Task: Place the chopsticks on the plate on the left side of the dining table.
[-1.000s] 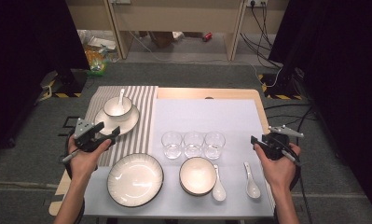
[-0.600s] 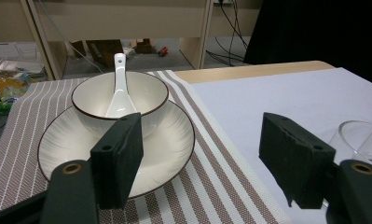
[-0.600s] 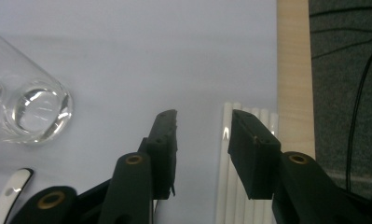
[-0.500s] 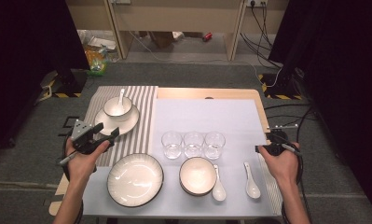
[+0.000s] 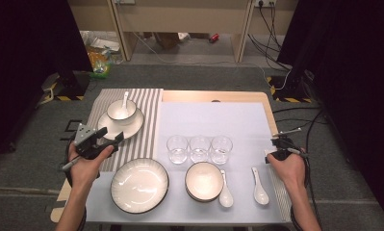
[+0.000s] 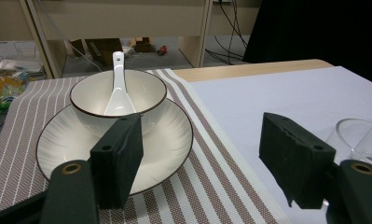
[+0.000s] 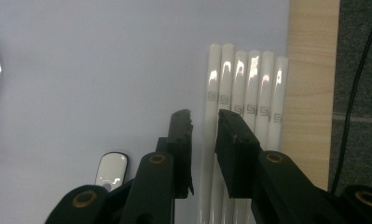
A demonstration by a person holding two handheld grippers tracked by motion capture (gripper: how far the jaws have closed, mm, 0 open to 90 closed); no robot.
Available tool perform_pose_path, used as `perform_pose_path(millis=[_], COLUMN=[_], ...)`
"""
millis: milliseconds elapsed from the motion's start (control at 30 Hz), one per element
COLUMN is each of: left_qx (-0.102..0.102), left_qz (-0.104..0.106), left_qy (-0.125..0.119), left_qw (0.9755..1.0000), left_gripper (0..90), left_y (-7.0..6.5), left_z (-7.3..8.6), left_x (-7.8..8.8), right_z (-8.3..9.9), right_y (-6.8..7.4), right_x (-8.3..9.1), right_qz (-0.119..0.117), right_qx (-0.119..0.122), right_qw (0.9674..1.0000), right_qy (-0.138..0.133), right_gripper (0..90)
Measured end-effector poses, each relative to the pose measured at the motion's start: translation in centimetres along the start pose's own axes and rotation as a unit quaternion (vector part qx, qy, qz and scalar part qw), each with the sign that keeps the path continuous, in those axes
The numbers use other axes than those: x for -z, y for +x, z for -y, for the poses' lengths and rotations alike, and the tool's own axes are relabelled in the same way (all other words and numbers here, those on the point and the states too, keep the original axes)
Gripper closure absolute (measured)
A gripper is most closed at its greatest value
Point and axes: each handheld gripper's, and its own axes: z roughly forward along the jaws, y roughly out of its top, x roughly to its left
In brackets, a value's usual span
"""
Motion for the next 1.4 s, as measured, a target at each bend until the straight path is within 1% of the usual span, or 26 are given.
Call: perform_pose_path(millis=[100, 233, 267, 367, 433, 467, 500, 633, 700, 733, 767, 800, 833, 900, 933, 967, 1067, 1100, 1133, 1200, 1233, 1267, 1300, 1400], left_qx=[0.000, 0.000, 0.000, 0.001, 0.000, 0.001, 0.000, 0.000, 0.001, 0.001, 0.000, 0.000, 0.000, 0.000, 0.000, 0.001, 0.000, -0.001, -0.001, -0.001, -0.001, 0.000, 0.000, -0.001], left_qz=[0.000, 0.000, 0.001, 0.003, 0.004, 0.005, 0.005, 0.004, 0.003, 0.004, 0.004, 0.005, 0.005, 0.005, 0.005, 0.005, 0.006, 0.005, 0.005, 0.006, 0.006, 0.006, 0.006, 0.006], left_qy=[0.001, 0.000, 0.002, 0.002, 0.002, 0.002, 0.002, 0.002, 0.002, 0.001, 0.001, 0.000, 0.000, 0.000, 0.000, 0.000, 0.000, 0.001, 0.001, 0.001, 0.001, 0.001, 0.001, 0.001], left_qw=[1.0000, 1.0000, 1.0000, 1.0000, 1.0000, 1.0000, 1.0000, 1.0000, 1.0000, 1.0000, 1.0000, 1.0000, 1.0000, 1.0000, 1.0000, 1.0000, 1.0000, 1.0000, 1.0000, 1.0000, 1.0000, 1.0000, 1.0000, 1.0000], left_gripper=[29.7, 29.8, 29.8, 29.8, 29.8, 29.8, 29.8, 29.8, 29.8, 29.8, 29.8, 29.8, 29.8, 29.8, 29.8, 29.9, 29.9, 29.9, 29.9, 29.9, 29.9, 29.9, 29.9, 29.9], left_y=[0.0, 0.0, 0.0, -0.1, -0.1, -0.1, -0.1, -0.1, -0.1, -0.1, -0.2, -0.2, -0.2, -0.2, -0.2, -0.2, -0.2, -0.2, -0.2, -0.2, -0.2, -0.3, -0.3, -0.3], left_z=[0.0, 0.0, 0.0, 0.0, 0.0, 0.0, 0.0, 0.0, 0.0, 0.0, 0.0, 0.0, 0.0, 0.0, 0.0, 0.0, 0.0, -0.1, -0.1, -0.1, -0.1, -0.1, -0.1, -0.1], left_x=[0.0, 0.0, 0.0, 0.0, 0.0, 0.0, 0.0, -0.1, -0.1, -0.1, 0.0, 0.0, 0.0, 0.0, 0.0, 0.0, 0.0, 0.1, 0.1, 0.1, 0.1, 0.0, 0.0, 0.1], right_z=[0.0, -0.2, -0.2, -0.3, -0.4, -0.5, -0.5, -0.6, -0.8, -0.9, -1.0, -1.1, -1.1, -1.3, -1.4, -1.5, -1.9, -2.5, -2.8, -3.5, -3.5, -4.4, -4.7, -5.9], right_y=[0.0, 0.3, 0.4, 0.9, 1.1, 1.1, 1.2, 1.3, 1.6, 1.6, 1.7, 1.6, 1.7, 1.6, 1.5, 1.5, 1.4, 1.4, 1.3, 1.3, 1.3, 1.2, 1.2, 1.1], right_x=[-0.4, -0.6, -0.7, -1.2, -1.2, -1.1, -1.2, -1.2, -1.3, -1.3, -1.3, -1.4, -1.4, -1.4, -1.5, -1.5, -1.6, -1.9, -1.9, -2.1, -2.1, -2.3, -2.3, -2.4], right_qz=[0.004, 0.005, 0.006, 0.009, 0.012, 0.010, 0.015, 0.022, 0.030, 0.029, 0.031, 0.032, 0.033, 0.029, 0.027, 0.024, 0.025, 0.023, 0.023, 0.021, 0.021, 0.023, 0.025, 0.025], right_qx=[0.004, 0.005, 0.008, 0.013, 0.017, 0.015, 0.017, 0.018, 0.012, 0.012, 0.006, 0.008, 0.003, -0.006, -0.005, -0.014, -0.015, -0.019, -0.017, -0.021, -0.021, -0.021, -0.021, -0.015], right_qw=[0.9999, 0.9999, 0.9998, 0.9995, 0.9994, 0.9993, 0.9991, 0.9987, 0.9982, 0.9982, 0.9980, 0.9979, 0.9978, 0.9980, 0.9981, 0.9983, 0.9985, 0.9986, 0.9987, 0.9987, 0.9987, 0.9989, 0.9988, 0.9993], right_qy=[0.009, 0.013, 0.016, 0.029, 0.029, 0.032, 0.037, 0.042, 0.050, 0.051, 0.054, 0.056, 0.058, 0.056, 0.054, 0.052, 0.047, 0.044, 0.043, 0.041, 0.041, 0.035, 0.036, 0.024], right_gripper=[77.1, 78.4, 79.0, 78.9, 79.4, 79.5, 79.7, 80.5, 82.4, 83.6, 84.2, 84.5, 84.6, 84.6, 84.6, 84.7, 84.6, 84.7, 84.7, 84.7, 84.7, 84.7, 84.7, 84.7])
